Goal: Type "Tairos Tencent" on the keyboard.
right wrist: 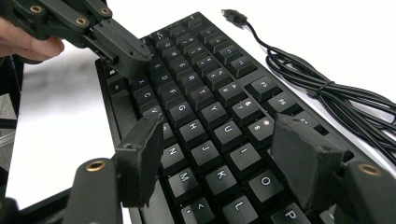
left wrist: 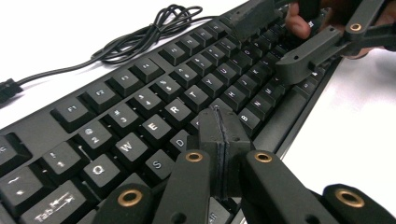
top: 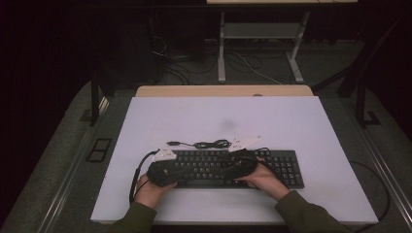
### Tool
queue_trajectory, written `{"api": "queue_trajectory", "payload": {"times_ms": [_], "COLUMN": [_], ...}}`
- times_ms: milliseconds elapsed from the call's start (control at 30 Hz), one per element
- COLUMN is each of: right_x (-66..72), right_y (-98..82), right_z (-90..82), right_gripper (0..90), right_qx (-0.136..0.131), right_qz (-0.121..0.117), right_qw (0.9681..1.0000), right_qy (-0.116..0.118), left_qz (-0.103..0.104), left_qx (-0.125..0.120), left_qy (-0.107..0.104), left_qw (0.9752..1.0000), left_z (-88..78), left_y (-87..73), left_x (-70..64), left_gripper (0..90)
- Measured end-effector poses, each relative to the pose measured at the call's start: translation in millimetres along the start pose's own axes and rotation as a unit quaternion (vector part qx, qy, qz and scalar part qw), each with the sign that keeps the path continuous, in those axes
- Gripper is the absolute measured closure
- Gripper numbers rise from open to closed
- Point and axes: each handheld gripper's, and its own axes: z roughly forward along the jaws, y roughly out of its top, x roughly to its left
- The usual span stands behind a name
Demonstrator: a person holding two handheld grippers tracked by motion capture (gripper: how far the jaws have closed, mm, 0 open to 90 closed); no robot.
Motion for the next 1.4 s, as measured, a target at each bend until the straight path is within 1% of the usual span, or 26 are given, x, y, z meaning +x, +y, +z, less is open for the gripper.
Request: {"api": "queue_trajectory", "payload": {"times_ms": [100,267,300,433,533,633,1233,1333,1400], "right_x": [-0.2,-0.7,-0.9,-1.4,-1.2,-1.1,-1.0,-0.7,-0.5], "right_y": [-0.1,-0.1,-0.1,-0.1,-0.1,-0.1,-0.2,-0.2,-0.3], "right_z": [-0.3,-1.0,-1.1,-1.3,-1.5,-1.7,-1.4,-1.2,-1.0], "right_gripper": [33.8,33.5,33.5,33.3,33.2,33.1,33.0,33.0,33.0], "right_qx": [0.000,-0.001,-0.002,-0.002,-0.003,-0.004,-0.003,-0.003,-0.002], "right_qz": [0.000,0.002,0.001,0.001,0.001,0.001,0.001,-0.001,-0.002], "right_qw": [1.0000,1.0000,1.0000,1.0000,1.0000,1.0000,1.0000,1.0000,1.0000], "right_qy": [-0.001,-0.003,-0.003,-0.004,-0.004,-0.005,-0.006,-0.006,-0.007], "left_qz": [0.004,0.005,0.009,0.011,0.013,0.015,0.013,0.019,0.018], "left_qx": [0.002,0.009,0.013,0.021,0.026,0.027,0.030,0.038,0.038], "left_qy": [-0.002,-0.007,-0.007,-0.004,-0.006,-0.007,-0.009,-0.006,-0.007], "left_qw": [1.0000,0.9999,0.9998,0.9997,0.9996,0.9995,0.9994,0.9991,0.9991], "left_z": [1.0,4.4,5.1,9.0,11.6,12.4,13.7,14.7,14.9], "left_y": [0.1,-0.3,-0.3,-0.9,-1.5,-1.5,-2.1,-2.5,-2.4], "left_x": [-1.1,-3.6,-3.6,-4.3,-4.1,-5.1,-4.9,-4.9,-5.0], "left_gripper": [89.4,89.3,89.3,89.3,89.3,89.3,89.3,89.3,89.3]}}
